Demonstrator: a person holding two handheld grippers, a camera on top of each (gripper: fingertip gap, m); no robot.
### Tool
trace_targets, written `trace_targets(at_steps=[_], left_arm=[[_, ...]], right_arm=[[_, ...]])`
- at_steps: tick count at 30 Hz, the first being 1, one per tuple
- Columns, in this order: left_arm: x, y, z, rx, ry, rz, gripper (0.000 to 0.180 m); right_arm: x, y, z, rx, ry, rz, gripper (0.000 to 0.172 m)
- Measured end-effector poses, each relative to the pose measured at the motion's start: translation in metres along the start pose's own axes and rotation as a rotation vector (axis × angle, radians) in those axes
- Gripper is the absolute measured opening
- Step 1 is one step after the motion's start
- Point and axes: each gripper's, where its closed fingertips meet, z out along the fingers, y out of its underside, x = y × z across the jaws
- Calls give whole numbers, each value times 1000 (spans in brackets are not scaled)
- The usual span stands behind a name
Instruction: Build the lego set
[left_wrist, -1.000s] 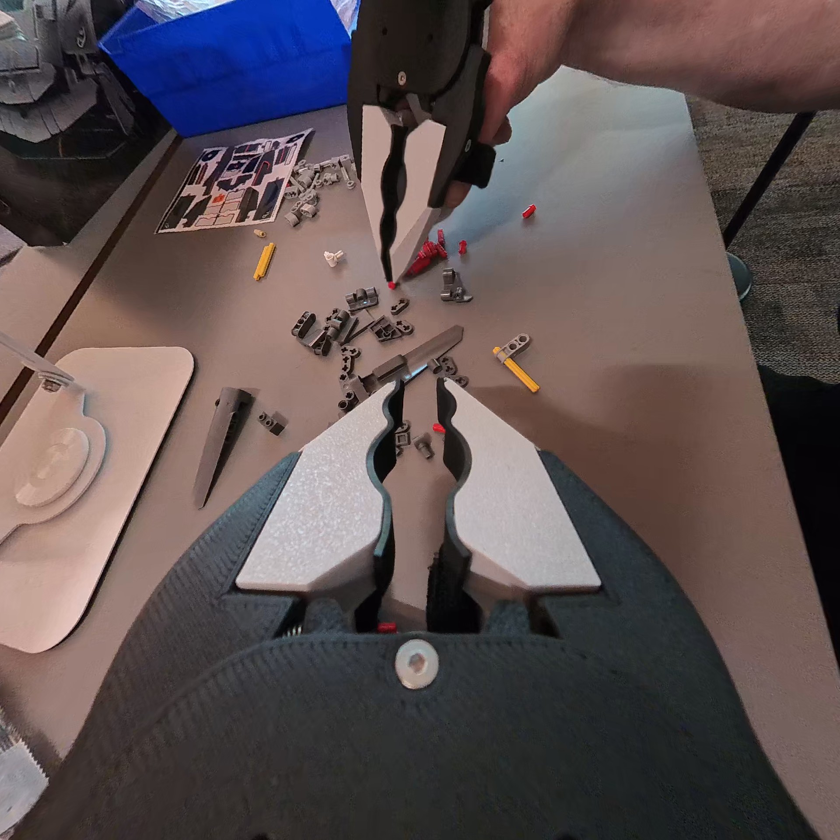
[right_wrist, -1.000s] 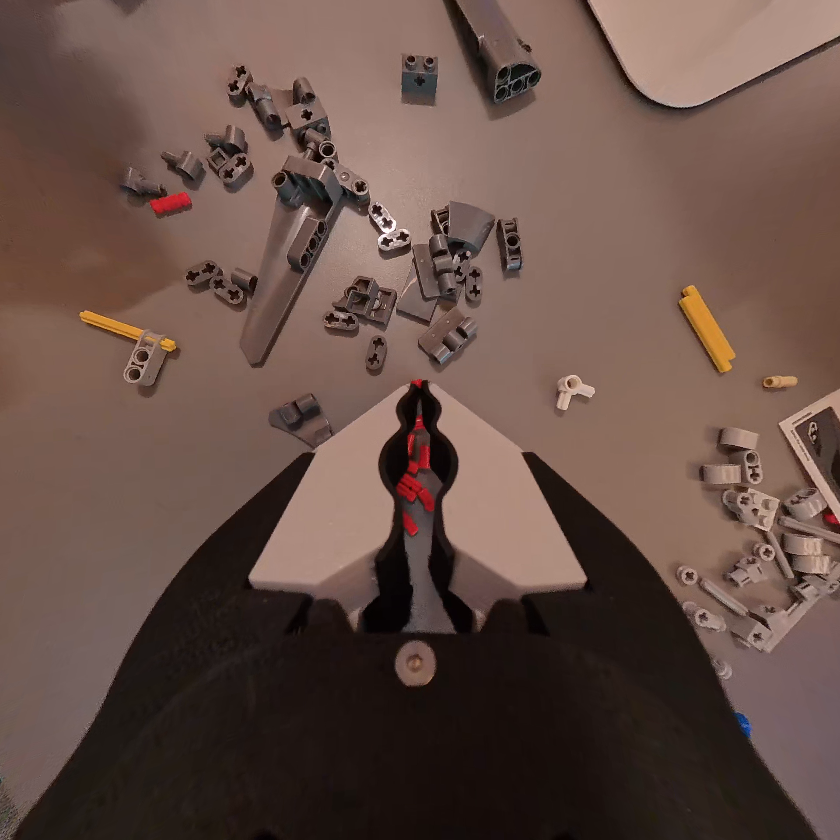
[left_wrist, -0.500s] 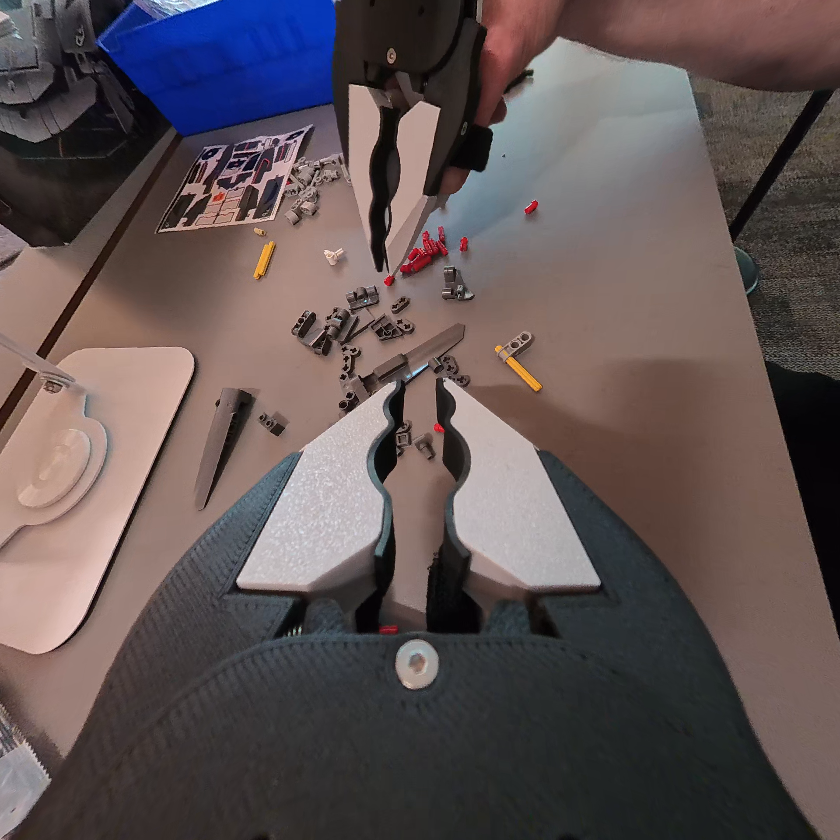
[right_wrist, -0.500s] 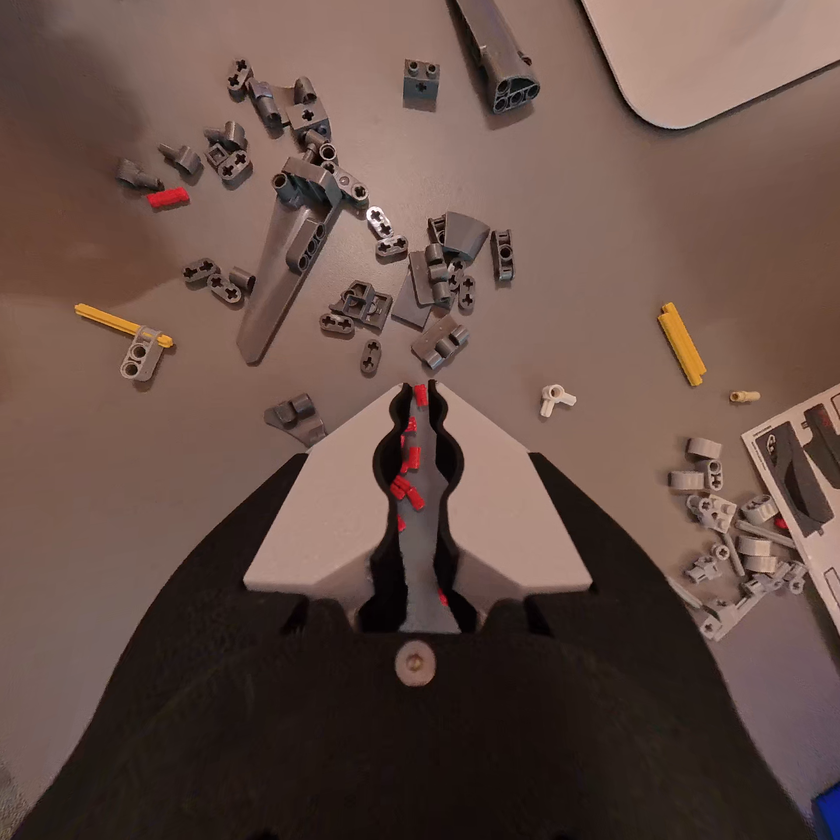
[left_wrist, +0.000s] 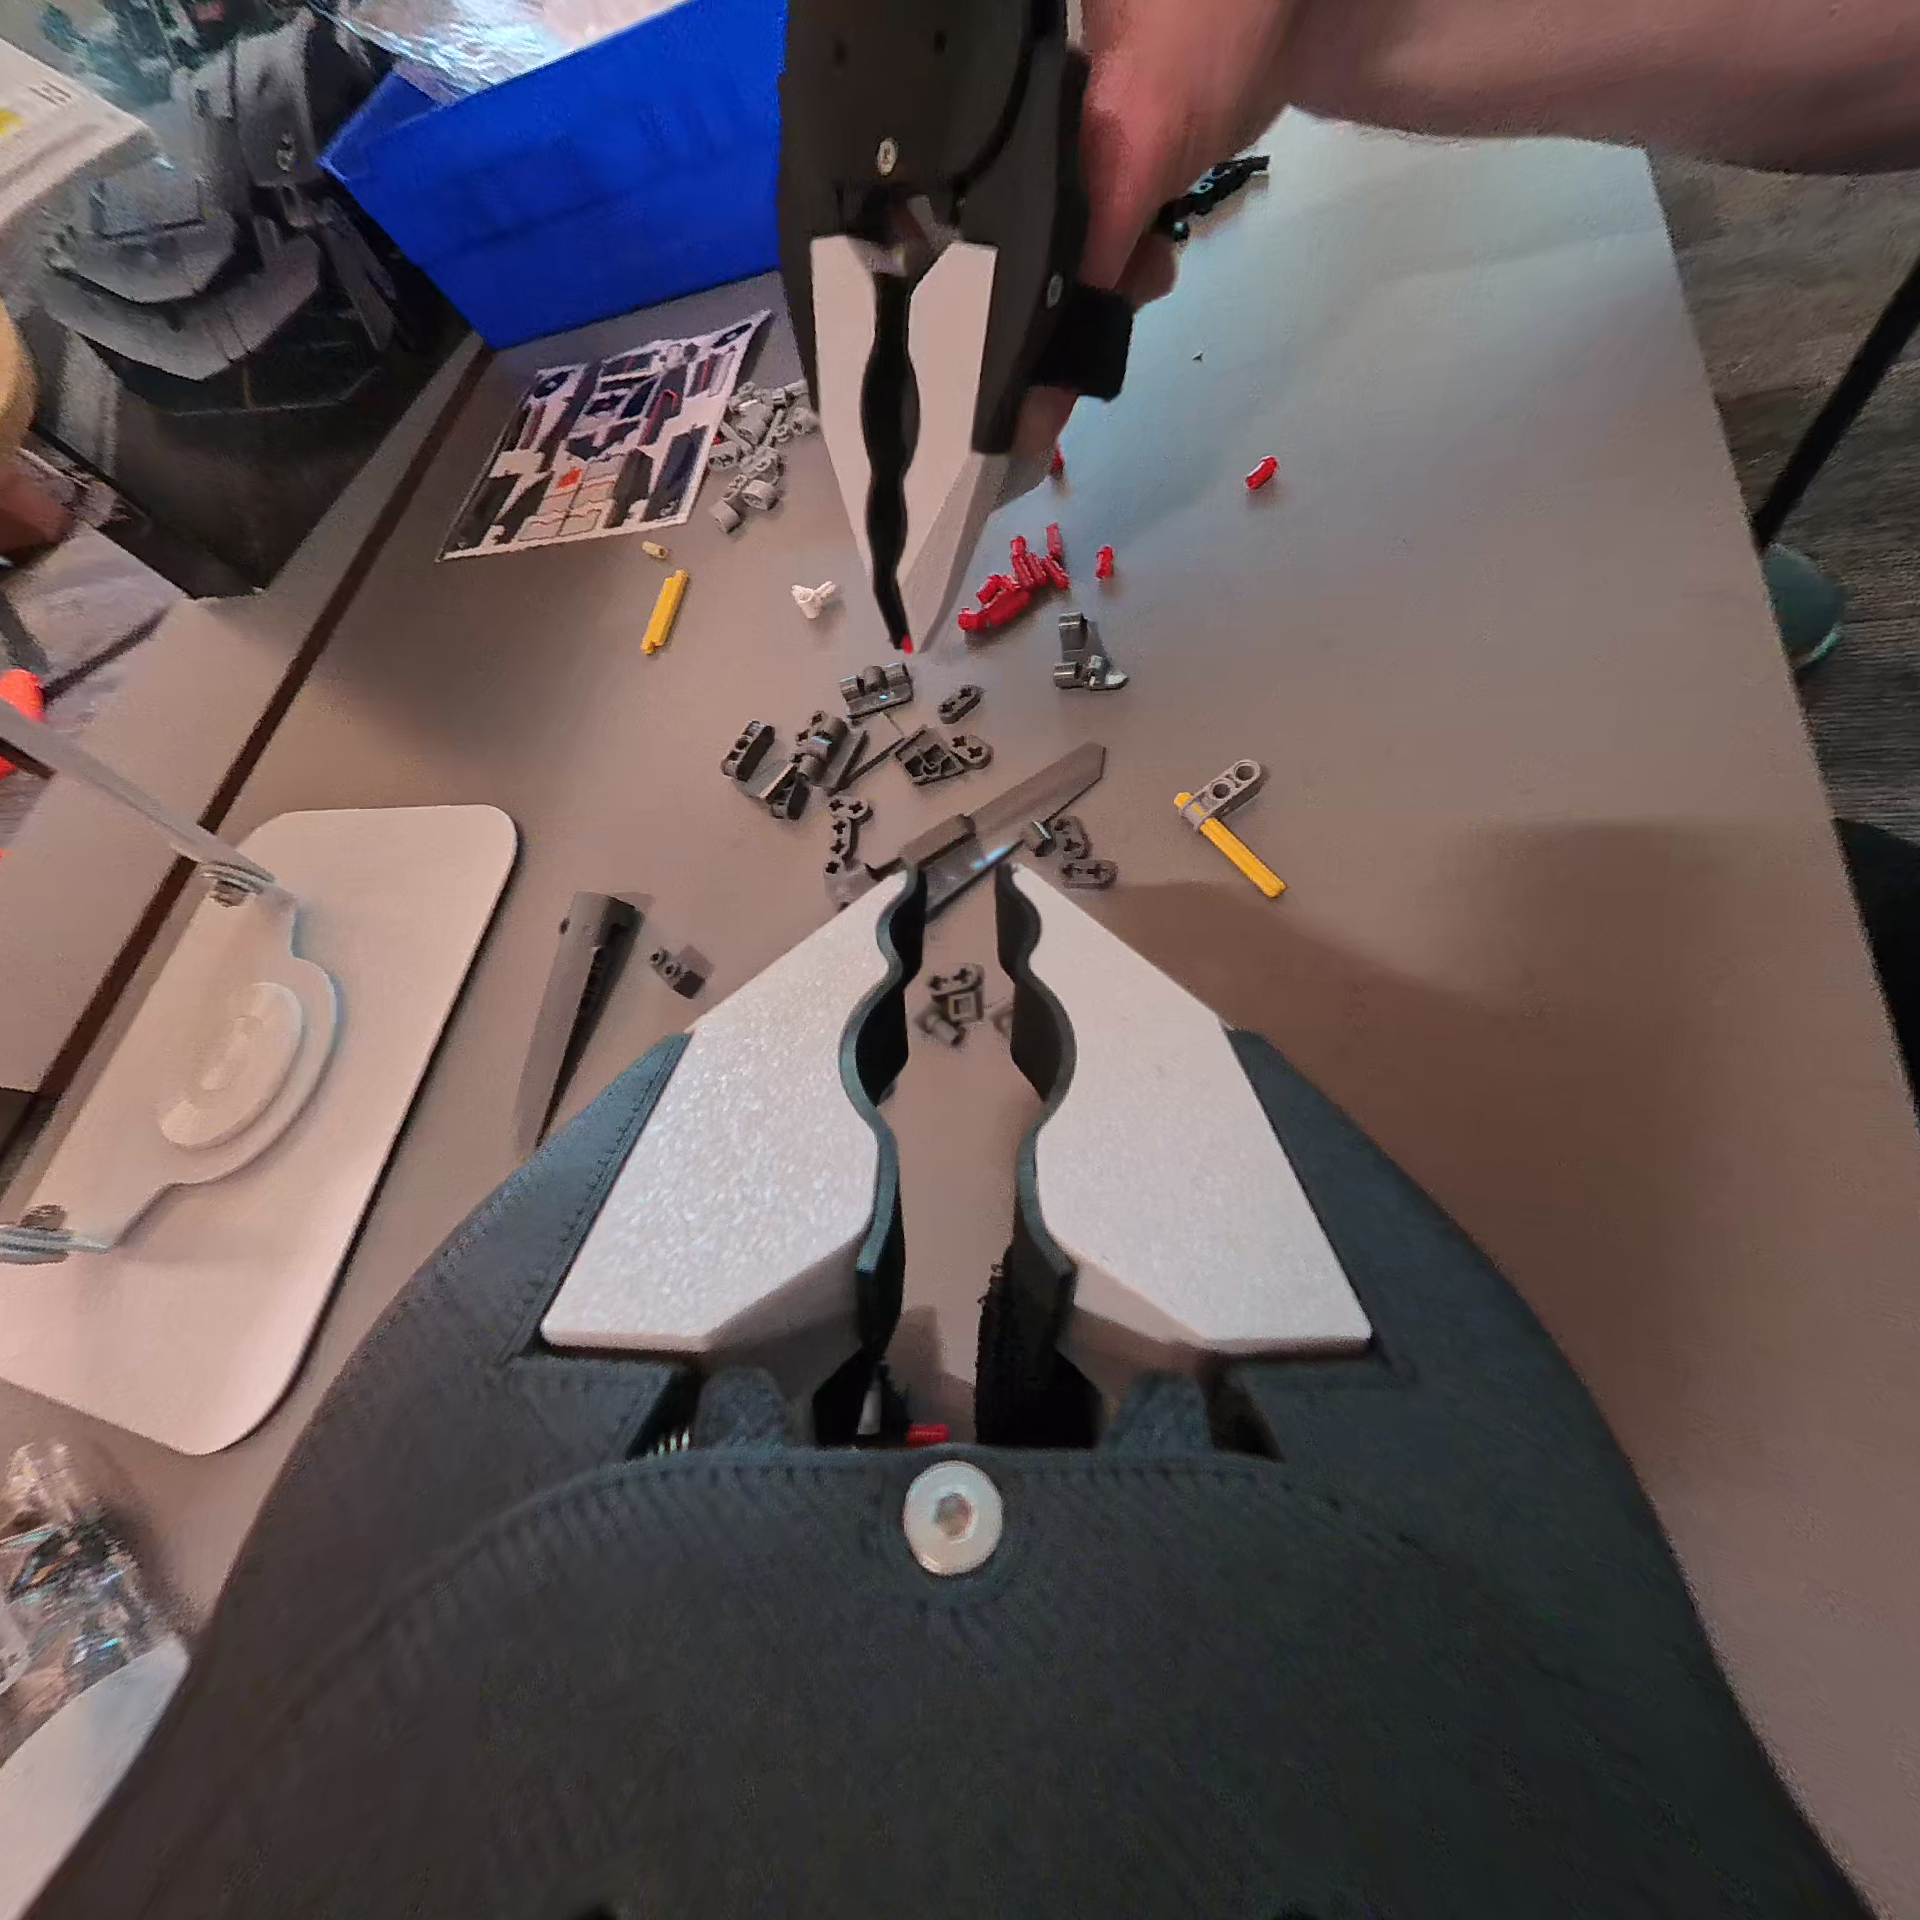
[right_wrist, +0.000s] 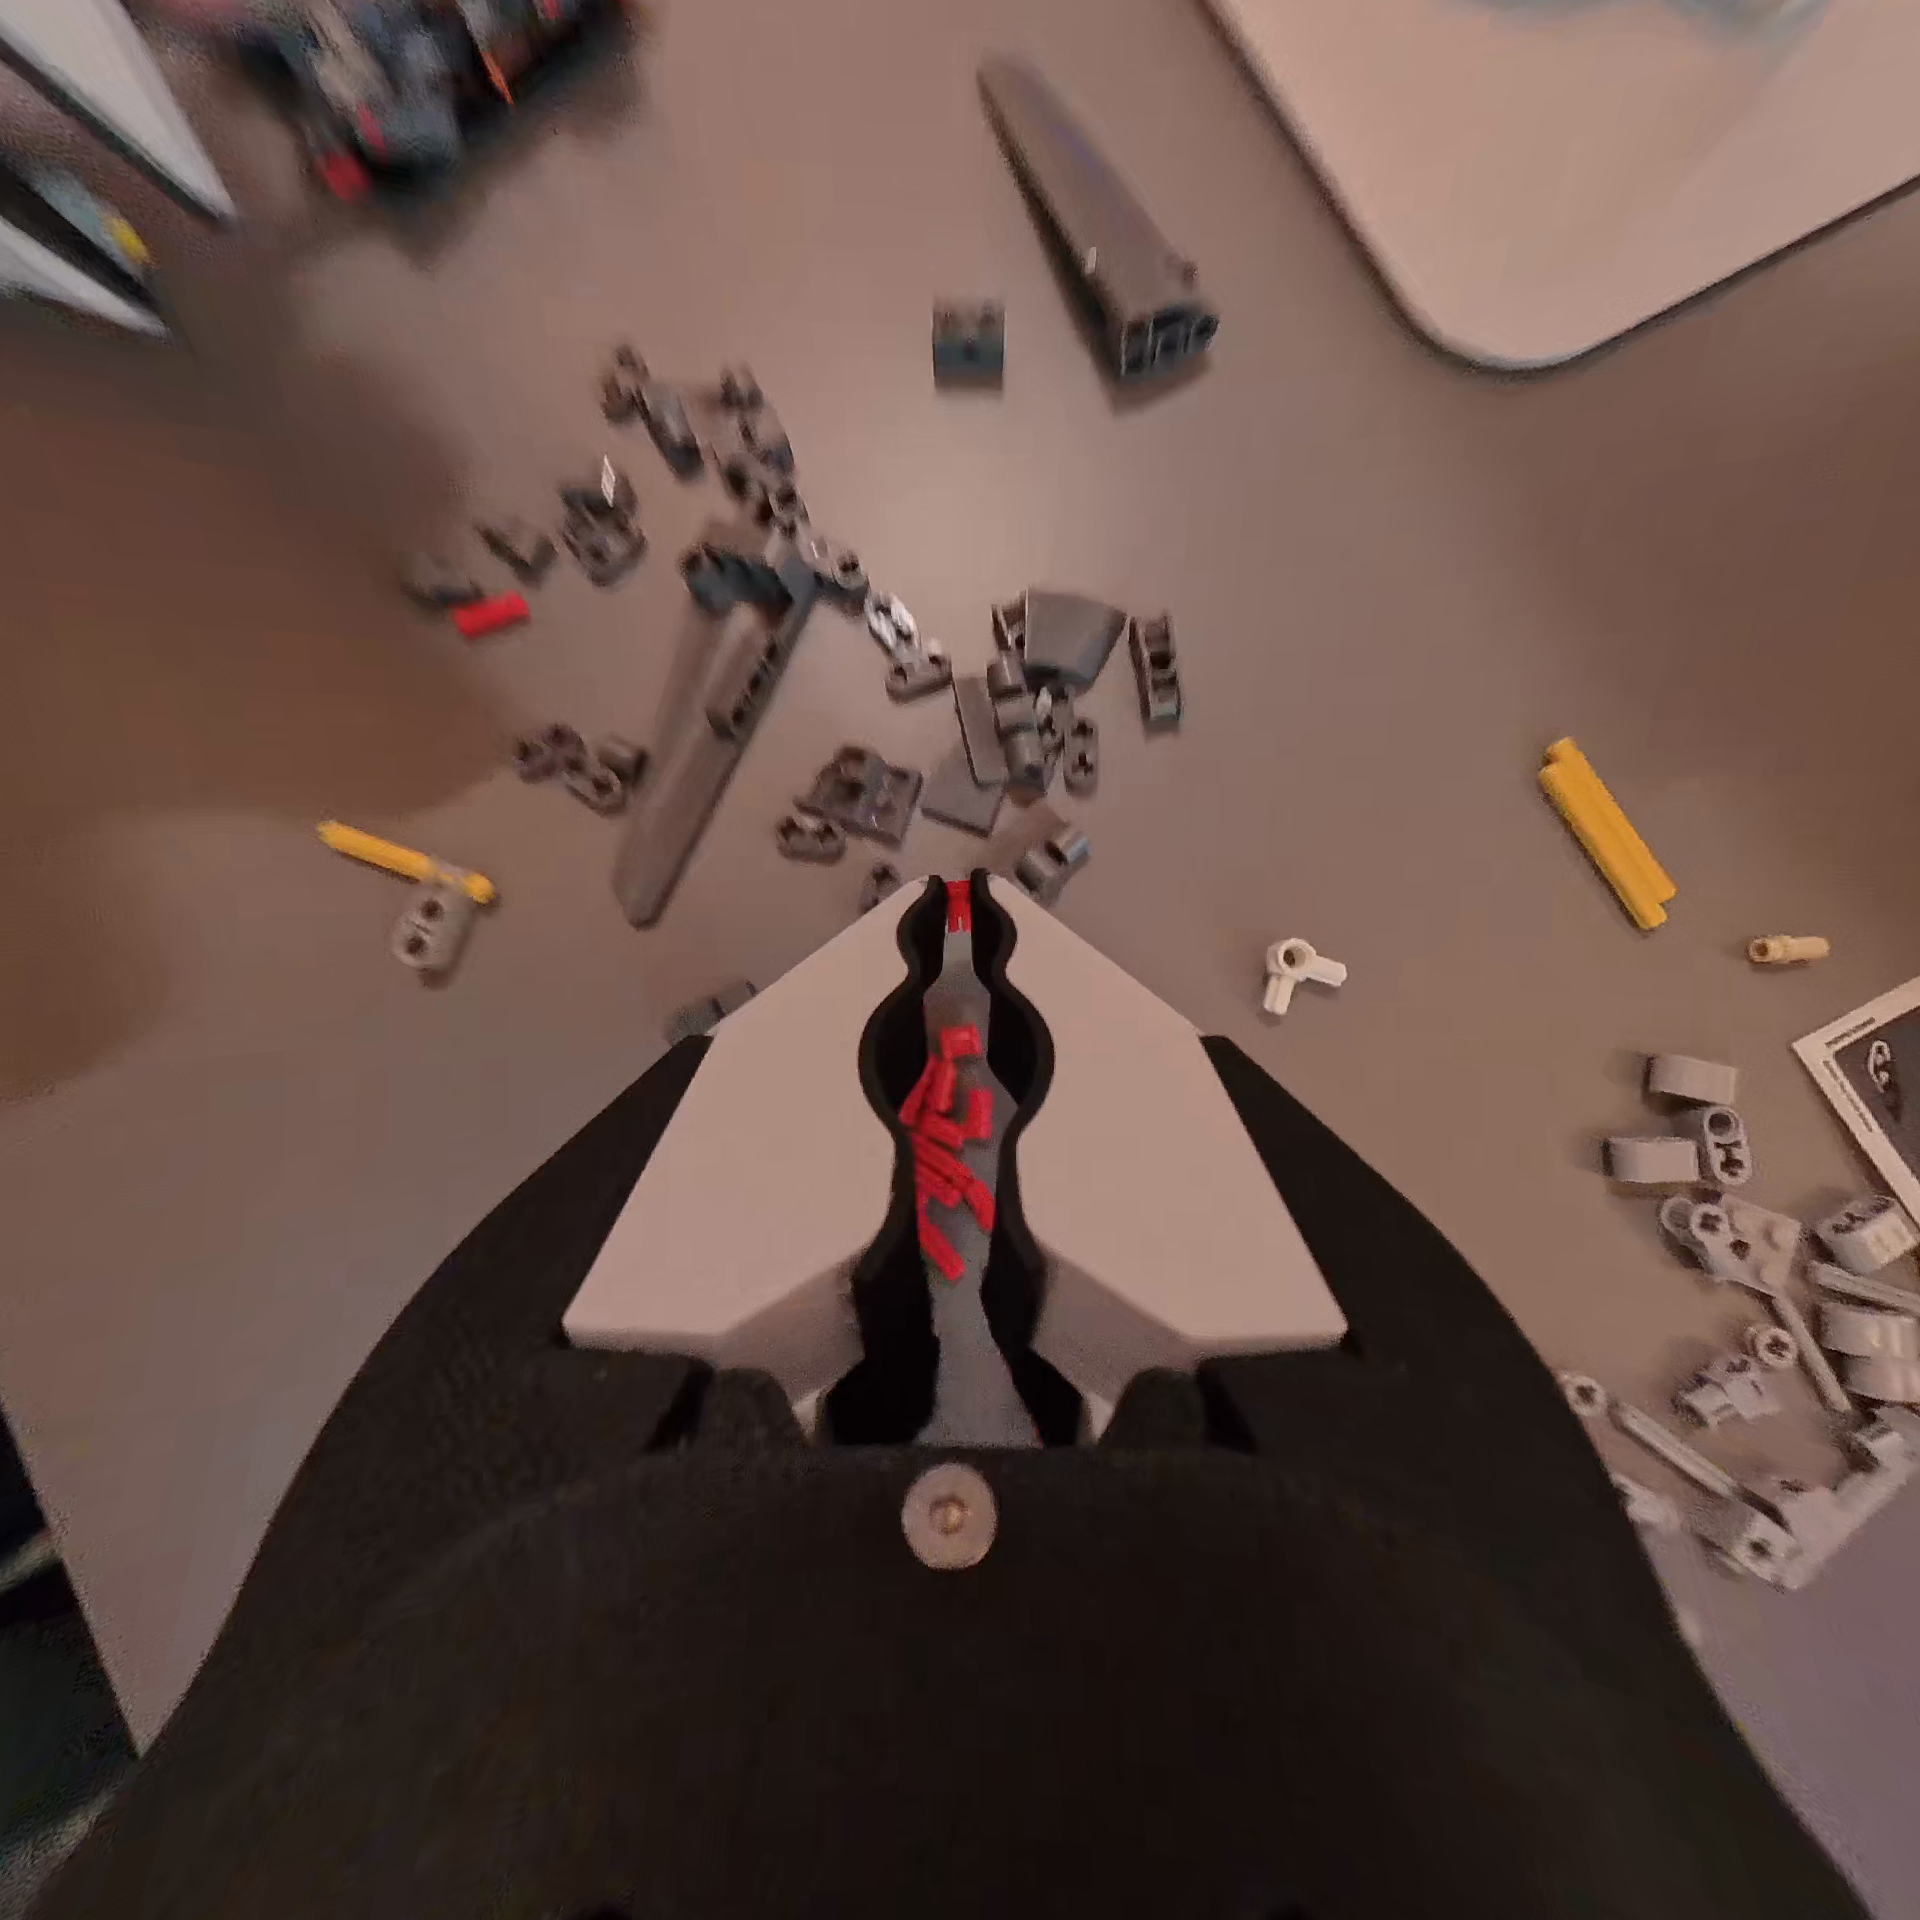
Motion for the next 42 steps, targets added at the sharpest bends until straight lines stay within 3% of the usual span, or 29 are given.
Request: trace_targets(at_steps=[3,9,13,19,27,42], left_arm=[[-6,-5,-1,15,-73,37,11],[-18,-22,-4,155,-74,-172,10],[-27,-39,-16,269,-147,-175,11],[-39,-62,-46,420,-302,-143,13],[-45,-72,-70,487,-356,-159,12],[-39,-79,-84,492,-326,-142,2]], right_arm=[[-15,-33,-18,238,-45,50,2],[-70,-104,-52,681,-159,75,2],[-93,-142,-73,941,-308,204,1],[-111,-173,-78,1153,-435,348,2],[-114,-187,-77,1278,-425,391,0],[-130,-197,-81,1294,-352,331,1]])
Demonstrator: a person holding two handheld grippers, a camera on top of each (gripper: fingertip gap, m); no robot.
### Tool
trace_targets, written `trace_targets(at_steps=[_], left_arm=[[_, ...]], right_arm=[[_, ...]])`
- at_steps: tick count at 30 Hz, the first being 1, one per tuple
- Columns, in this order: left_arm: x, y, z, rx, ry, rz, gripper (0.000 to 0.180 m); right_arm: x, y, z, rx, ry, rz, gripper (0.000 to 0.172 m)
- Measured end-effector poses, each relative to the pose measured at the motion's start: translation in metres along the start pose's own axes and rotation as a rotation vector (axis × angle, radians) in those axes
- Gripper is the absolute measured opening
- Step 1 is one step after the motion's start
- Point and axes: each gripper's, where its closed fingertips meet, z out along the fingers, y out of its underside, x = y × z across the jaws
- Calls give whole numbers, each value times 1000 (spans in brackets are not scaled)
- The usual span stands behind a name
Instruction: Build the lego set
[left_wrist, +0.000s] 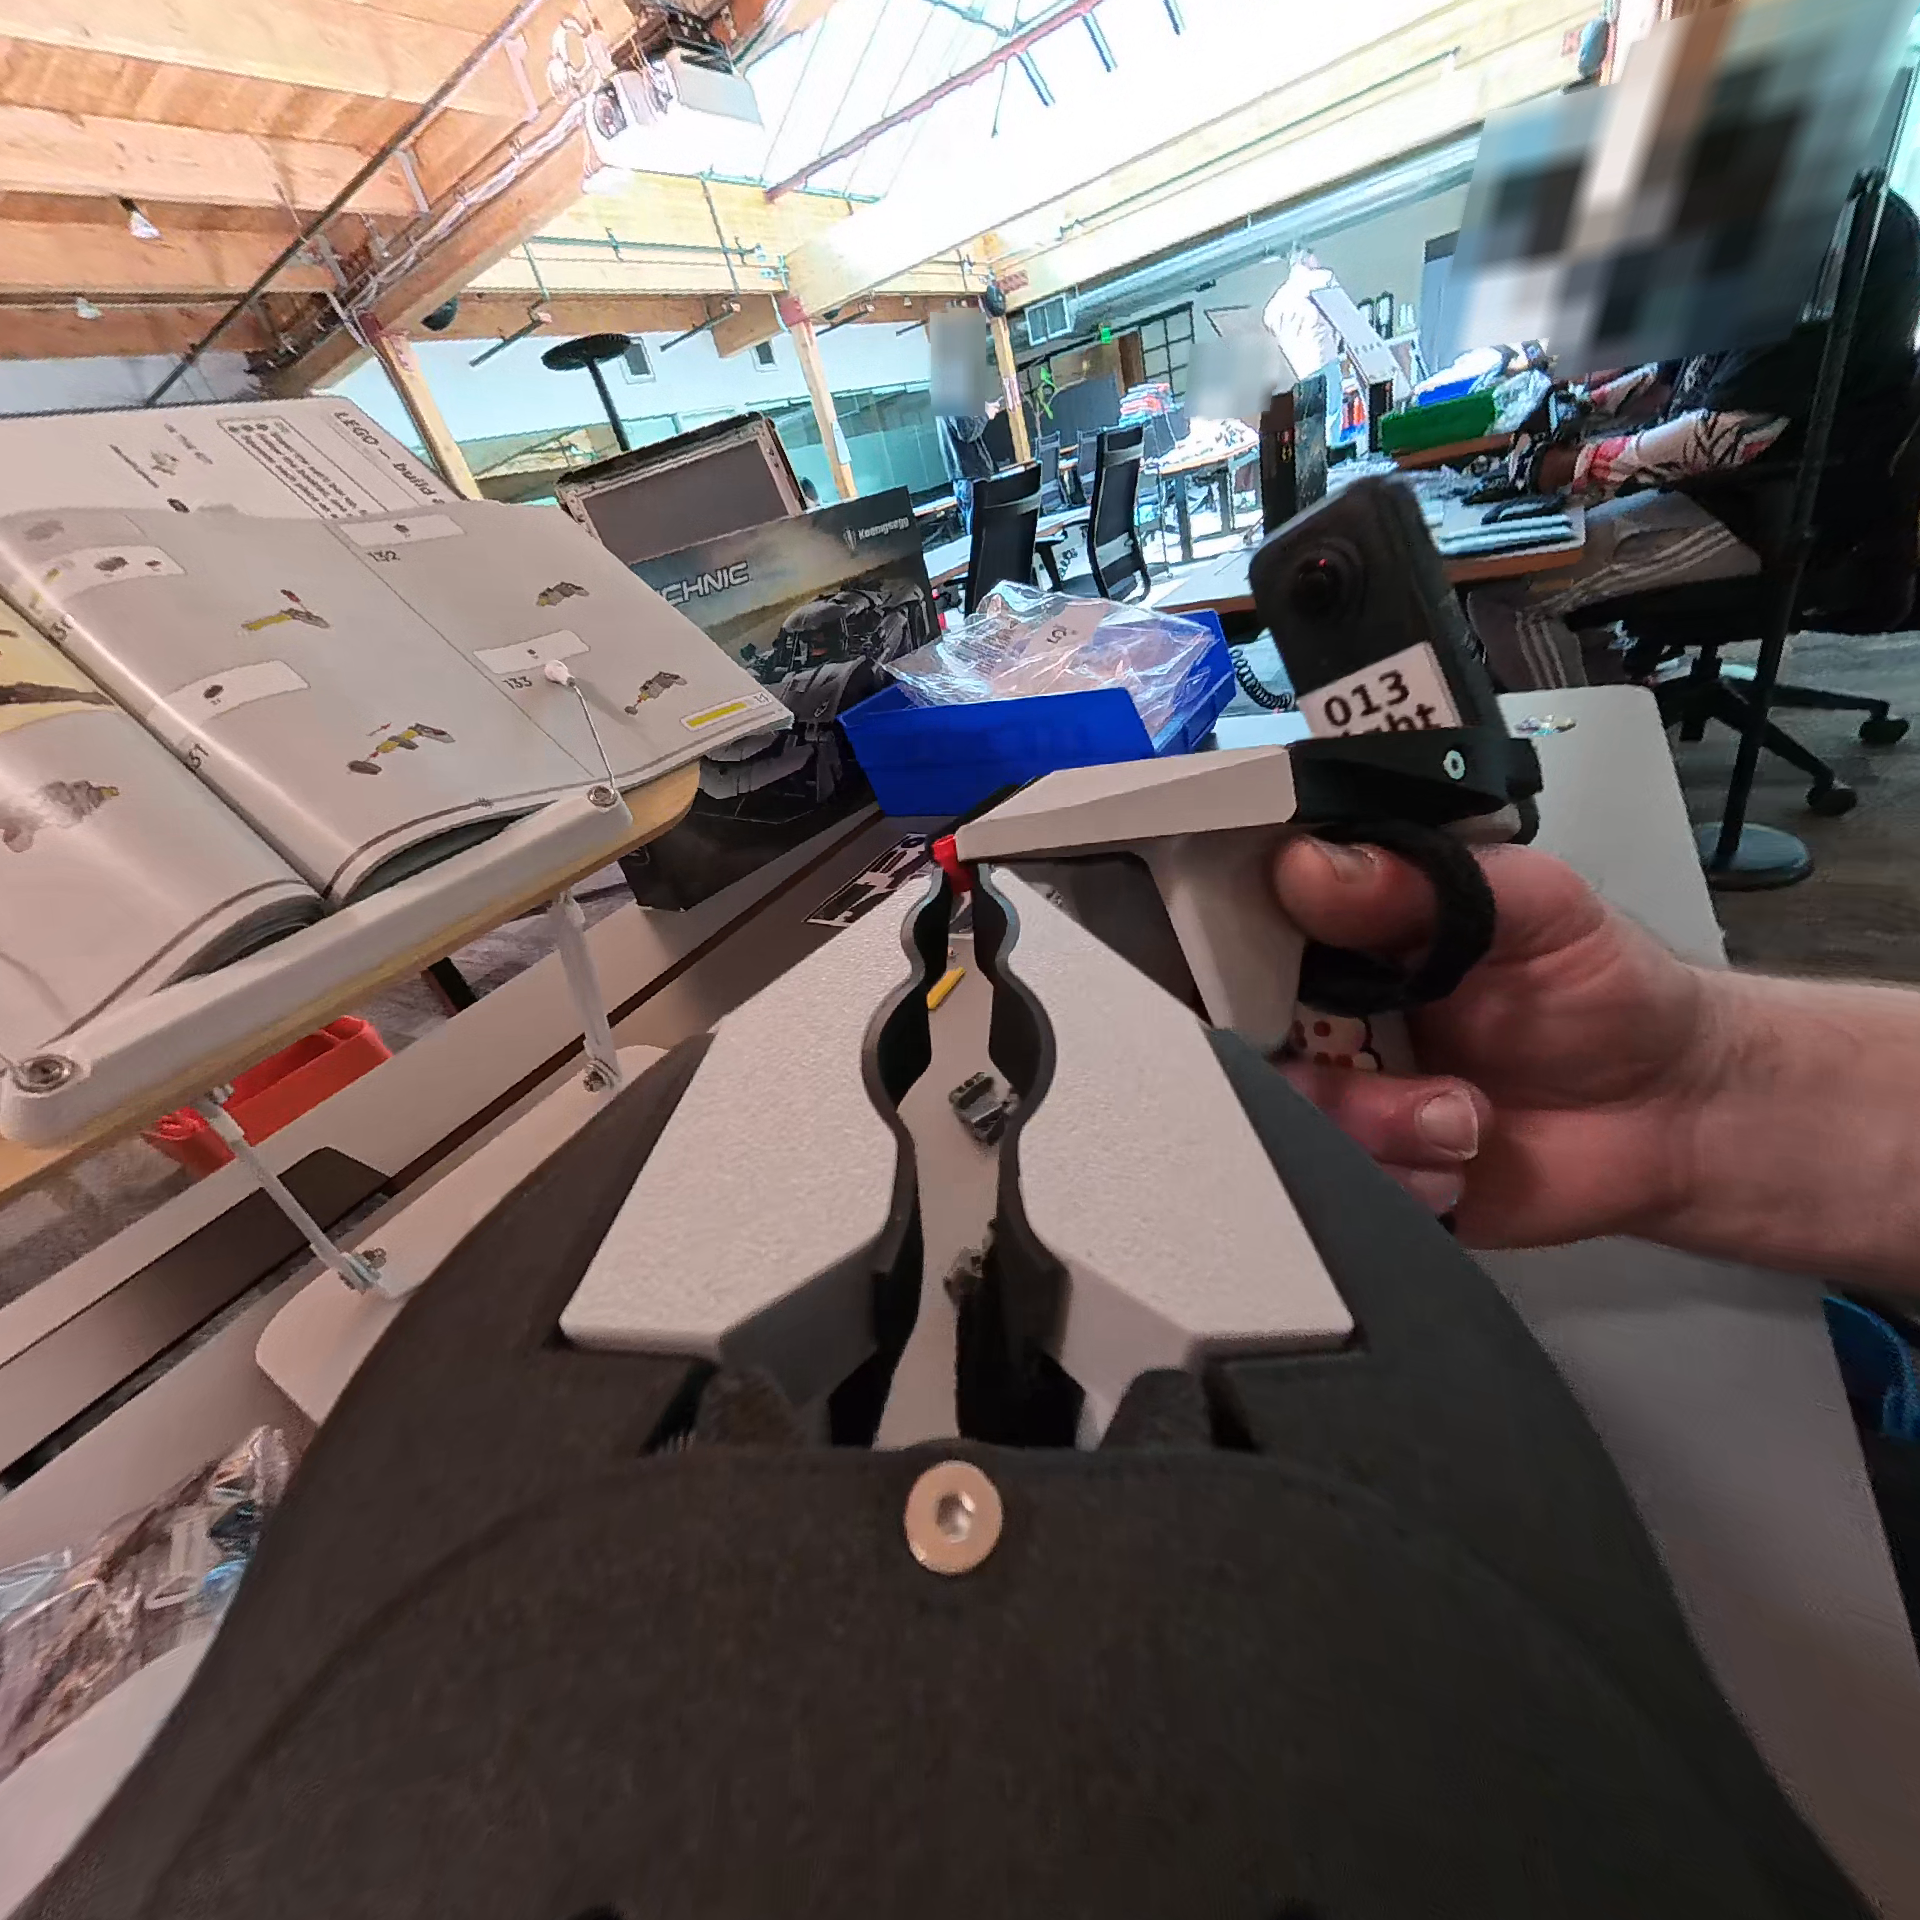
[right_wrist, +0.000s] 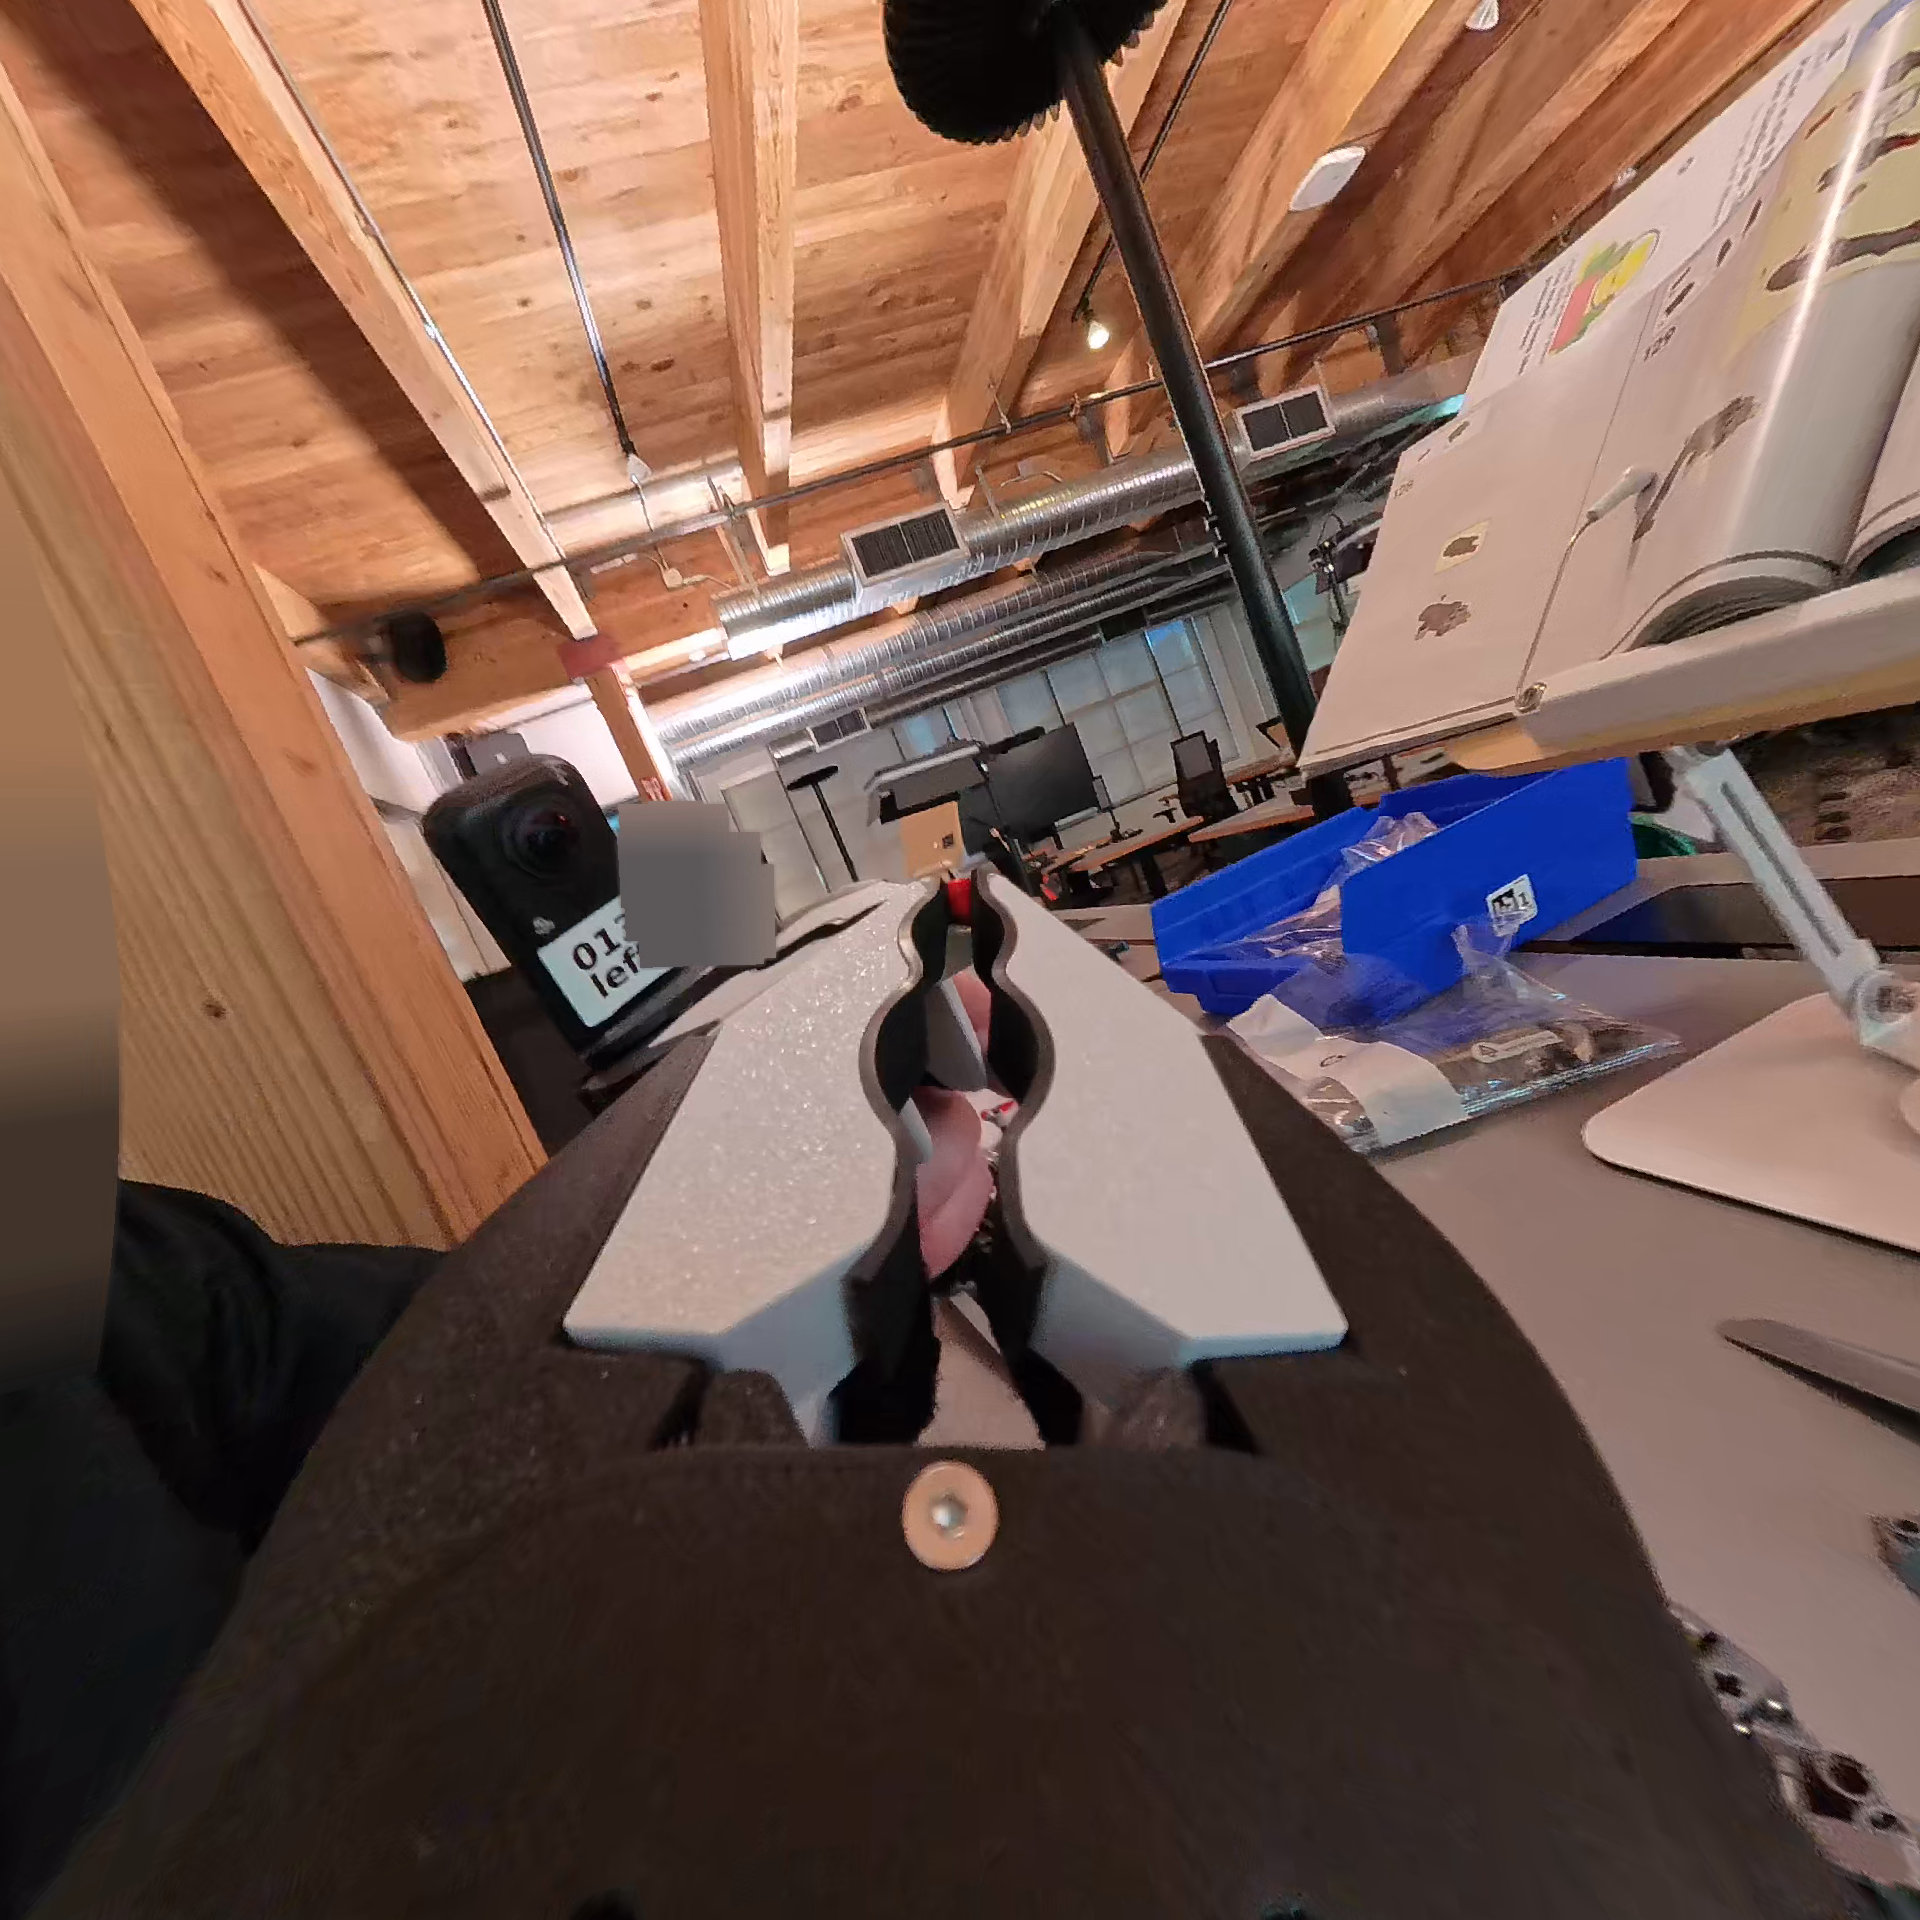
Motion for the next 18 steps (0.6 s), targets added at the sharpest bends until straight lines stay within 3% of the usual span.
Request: trace_targets(at_steps=[8,18], left_arm=[[0,1,-1,-52,-76,286,1],[5,8,2,-180,-172,724,1]], right_arm=[[-2,2,-4,-181,130,-245,2],[1,9,-16,-572,263,-586,2]])
